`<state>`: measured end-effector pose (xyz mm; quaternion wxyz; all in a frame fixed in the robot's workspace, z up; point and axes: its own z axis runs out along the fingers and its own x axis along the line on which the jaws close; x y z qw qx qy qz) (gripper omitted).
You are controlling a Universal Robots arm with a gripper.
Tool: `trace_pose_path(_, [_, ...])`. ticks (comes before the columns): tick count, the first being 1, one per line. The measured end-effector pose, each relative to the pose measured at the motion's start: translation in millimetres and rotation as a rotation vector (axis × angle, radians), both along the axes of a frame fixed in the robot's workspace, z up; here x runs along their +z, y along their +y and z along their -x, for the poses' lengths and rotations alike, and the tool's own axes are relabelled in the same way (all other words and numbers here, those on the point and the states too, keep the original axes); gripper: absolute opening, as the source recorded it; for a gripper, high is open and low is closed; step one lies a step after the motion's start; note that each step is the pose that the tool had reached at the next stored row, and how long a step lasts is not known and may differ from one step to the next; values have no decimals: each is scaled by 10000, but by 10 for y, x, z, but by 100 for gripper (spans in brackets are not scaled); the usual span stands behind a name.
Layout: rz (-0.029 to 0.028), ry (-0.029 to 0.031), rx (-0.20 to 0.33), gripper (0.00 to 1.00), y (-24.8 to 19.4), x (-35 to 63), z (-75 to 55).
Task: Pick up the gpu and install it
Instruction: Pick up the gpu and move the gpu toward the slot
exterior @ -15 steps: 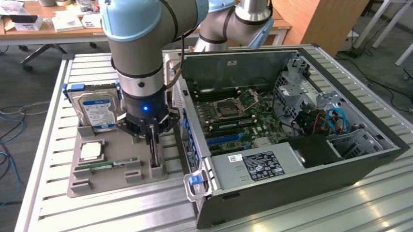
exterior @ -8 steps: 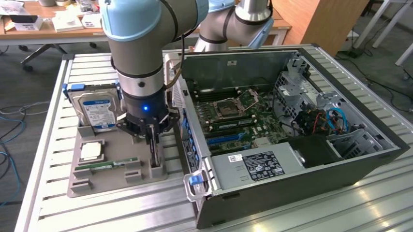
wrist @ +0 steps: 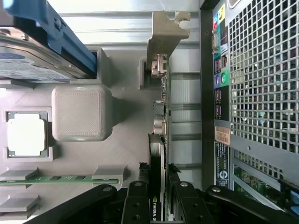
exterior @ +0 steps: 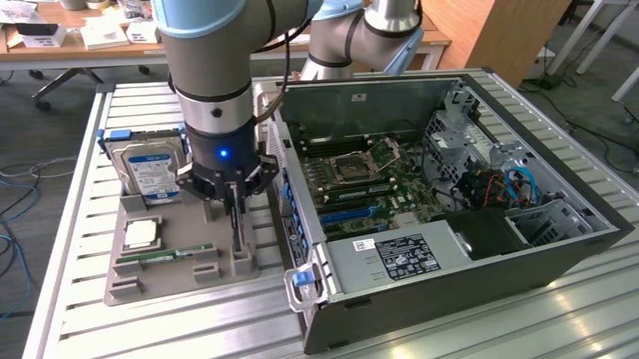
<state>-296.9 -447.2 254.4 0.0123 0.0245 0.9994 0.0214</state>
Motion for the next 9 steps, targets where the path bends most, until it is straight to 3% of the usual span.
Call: trace_pose_path(9, [-1, -13, 1, 26, 0, 325, 0])
